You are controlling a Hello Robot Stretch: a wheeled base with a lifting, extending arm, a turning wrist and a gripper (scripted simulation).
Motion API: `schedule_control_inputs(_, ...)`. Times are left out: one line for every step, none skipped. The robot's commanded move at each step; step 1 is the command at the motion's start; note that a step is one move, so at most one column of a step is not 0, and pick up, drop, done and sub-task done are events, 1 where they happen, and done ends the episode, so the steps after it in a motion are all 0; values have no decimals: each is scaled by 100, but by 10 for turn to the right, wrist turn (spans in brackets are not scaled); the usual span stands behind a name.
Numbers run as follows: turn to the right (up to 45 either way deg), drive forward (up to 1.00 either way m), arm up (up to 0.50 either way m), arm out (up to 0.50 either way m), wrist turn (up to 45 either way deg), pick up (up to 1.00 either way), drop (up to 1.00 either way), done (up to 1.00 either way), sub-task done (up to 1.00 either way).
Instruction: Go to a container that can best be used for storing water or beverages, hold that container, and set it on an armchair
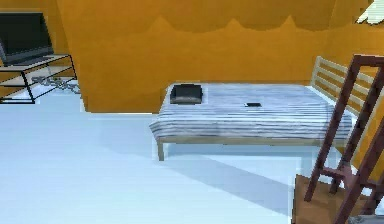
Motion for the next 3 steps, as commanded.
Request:
schedule_control_inputs(0, 0, 10, 0, 0, 0, 0, 0, 0)
schedule_control_inputs(0, 0, 0, -8, 0, 0, 0, 0, 0)
schedule_control_inputs(0, 0, 0, 0, 0, 0, 0, 100, 0)
